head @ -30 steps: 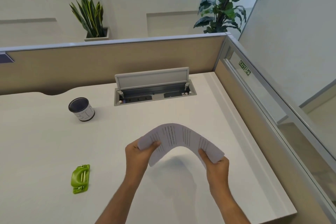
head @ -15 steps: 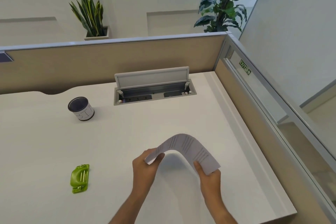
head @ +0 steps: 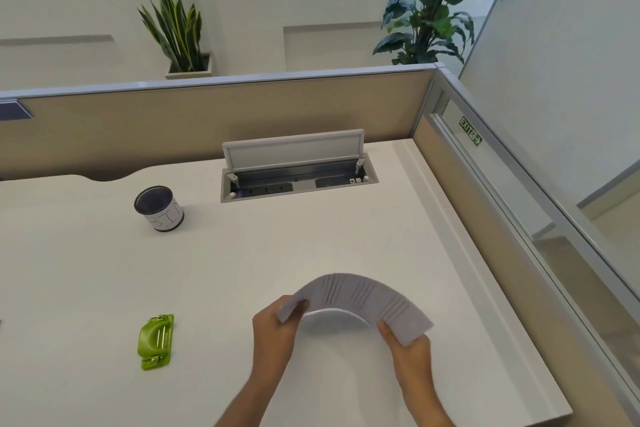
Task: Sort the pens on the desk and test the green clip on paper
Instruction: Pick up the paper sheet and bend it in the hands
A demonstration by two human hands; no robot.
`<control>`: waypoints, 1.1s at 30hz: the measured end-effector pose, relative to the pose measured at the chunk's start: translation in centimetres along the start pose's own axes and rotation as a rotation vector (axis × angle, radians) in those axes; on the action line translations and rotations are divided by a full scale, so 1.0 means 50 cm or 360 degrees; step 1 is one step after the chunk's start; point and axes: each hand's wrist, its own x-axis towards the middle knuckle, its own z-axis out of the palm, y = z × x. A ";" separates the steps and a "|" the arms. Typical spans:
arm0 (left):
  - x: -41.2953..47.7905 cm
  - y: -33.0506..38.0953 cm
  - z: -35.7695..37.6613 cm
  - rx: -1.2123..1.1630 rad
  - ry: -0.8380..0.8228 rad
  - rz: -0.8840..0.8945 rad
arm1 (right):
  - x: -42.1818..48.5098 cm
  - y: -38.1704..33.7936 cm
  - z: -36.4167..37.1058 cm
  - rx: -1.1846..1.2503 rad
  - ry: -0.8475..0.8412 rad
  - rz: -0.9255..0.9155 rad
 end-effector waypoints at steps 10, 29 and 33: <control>0.049 0.203 -0.098 0.1194 0.0009 0.1489 | -0.008 -0.248 -0.066 -0.1166 -0.0233 -0.1277; 0.050 0.228 -0.075 -0.0285 -0.0590 0.0408 | -0.040 -0.253 0.040 0.0110 -0.0498 -0.0510; 0.031 0.229 -0.034 -0.0381 -0.0319 0.0410 | -0.048 -0.251 0.062 0.0119 -0.0326 -0.0575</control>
